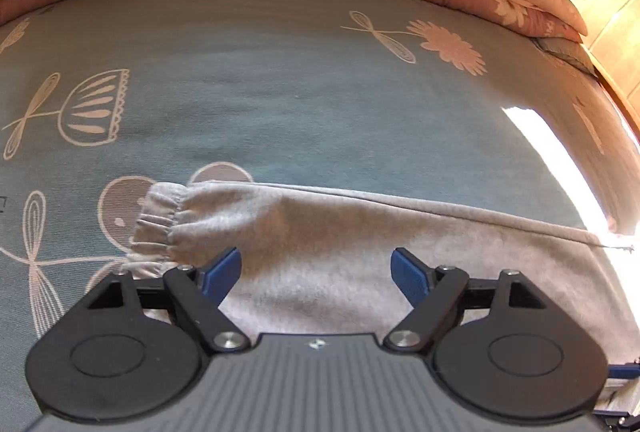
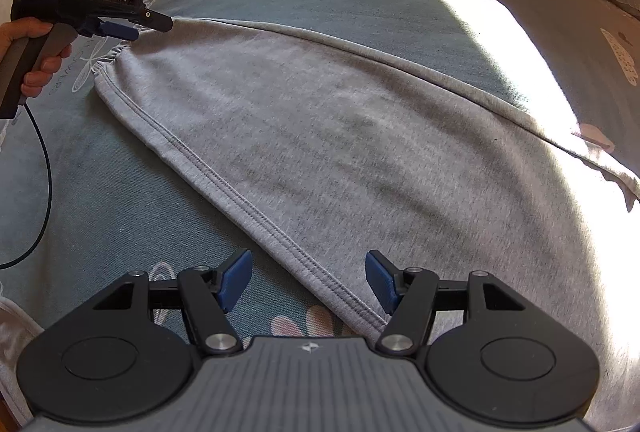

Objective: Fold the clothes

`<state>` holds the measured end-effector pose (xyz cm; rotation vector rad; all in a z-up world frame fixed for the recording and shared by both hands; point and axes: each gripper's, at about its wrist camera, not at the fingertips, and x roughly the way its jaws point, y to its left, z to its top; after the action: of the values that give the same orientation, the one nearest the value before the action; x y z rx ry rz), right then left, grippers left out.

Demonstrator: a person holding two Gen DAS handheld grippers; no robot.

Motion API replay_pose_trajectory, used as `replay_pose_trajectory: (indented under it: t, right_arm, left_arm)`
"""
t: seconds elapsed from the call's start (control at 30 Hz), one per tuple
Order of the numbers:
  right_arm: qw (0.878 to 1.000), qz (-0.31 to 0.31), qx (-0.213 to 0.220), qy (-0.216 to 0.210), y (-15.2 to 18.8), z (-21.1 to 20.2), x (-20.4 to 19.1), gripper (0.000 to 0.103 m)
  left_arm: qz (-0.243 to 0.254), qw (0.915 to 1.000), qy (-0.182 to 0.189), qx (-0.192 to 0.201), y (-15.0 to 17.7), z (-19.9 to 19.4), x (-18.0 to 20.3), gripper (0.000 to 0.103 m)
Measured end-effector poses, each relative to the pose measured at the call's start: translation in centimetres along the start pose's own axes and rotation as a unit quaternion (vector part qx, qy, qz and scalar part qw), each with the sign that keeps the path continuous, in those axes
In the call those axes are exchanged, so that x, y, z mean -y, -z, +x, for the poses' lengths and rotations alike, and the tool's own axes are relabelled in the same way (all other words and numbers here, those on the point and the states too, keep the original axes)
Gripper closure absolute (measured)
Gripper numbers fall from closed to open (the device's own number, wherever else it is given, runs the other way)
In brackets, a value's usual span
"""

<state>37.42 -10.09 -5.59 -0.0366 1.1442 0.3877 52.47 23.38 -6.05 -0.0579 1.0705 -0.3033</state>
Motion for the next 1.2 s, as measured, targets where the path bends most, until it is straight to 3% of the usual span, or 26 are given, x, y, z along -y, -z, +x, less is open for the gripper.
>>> replay_pose_trajectory:
  t: [0.1, 0.23, 0.37, 0.43, 0.47, 0.6, 0.77, 0.83, 0.93, 1.07, 1.13, 1.2]
  right_arm:
    - [1.000, -0.003, 0.003, -0.001, -0.2, -0.1, -0.3, 0.035]
    - [1.000, -0.007, 0.003, -0.004, 0.0, -0.3, -0.6, 0.034]
    - [1.000, -0.004, 0.002, 0.002, 0.5, -0.6, -0.2, 0.032]
    - [1.000, 0.002, 0.004, 0.010, 0.6, -0.8, 0.2, 0.032]
    - [1.000, 0.005, 0.006, 0.013, 0.6, -0.9, 0.4, 0.032]
    - [0.999, -0.002, 0.023, 0.049, 0.2, -1.3, 1.6, 0.028]
    - [0.993, -0.009, 0.047, 0.111, -1.4, -0.9, 4.1, 0.023]
    - [0.990, 0.012, 0.051, 0.132, -2.2, -0.4, 5.8, 0.022]
    - [0.989, 0.060, 0.048, 0.130, -2.8, 0.9, 8.1, 0.019]
    - [0.990, 0.095, 0.026, 0.102, -3.3, 4.2, 9.2, 0.019]
    - [0.990, 0.103, 0.027, 0.087, -3.8, 5.3, 8.8, 0.006]
    - [0.991, 0.096, 0.045, 0.076, -4.3, 4.7, 8.3, 0.006]
  left_arm:
    - [0.032, 0.9992, -0.003, -0.022, 1.5, 0.8, 1.7, 0.019]
    - [-0.005, 0.9981, -0.035, -0.051, 3.0, 1.7, 0.1, 0.019]
    - [-0.017, 0.9874, -0.146, -0.058, 3.3, 1.0, -1.7, 0.020]
    - [-0.016, 0.9863, -0.158, -0.044, 3.0, -0.3, -1.3, 0.020]
    - [-0.012, 0.9868, -0.157, -0.039, 3.0, -0.8, -0.9, 0.020]
    - [0.020, 0.9950, -0.095, -0.024, 3.1, -2.0, 3.1, 0.019]
    - [0.079, 0.9955, -0.019, -0.050, 4.7, 0.6, 9.2, 0.019]
    - [0.095, 0.9931, -0.028, -0.062, 5.7, 1.5, 10.0, 0.019]
    - [0.101, 0.9911, -0.049, -0.072, 6.8, 2.2, 9.9, 0.017]
    - [0.073, 0.9929, -0.060, -0.073, 6.9, 1.8, 7.8, 0.017]
    - [0.066, 0.9924, -0.068, -0.078, 6.7, 1.8, 7.3, 0.015]
    - [0.063, 0.9920, -0.073, -0.081, 6.6, 2.0, 7.3, 0.015]
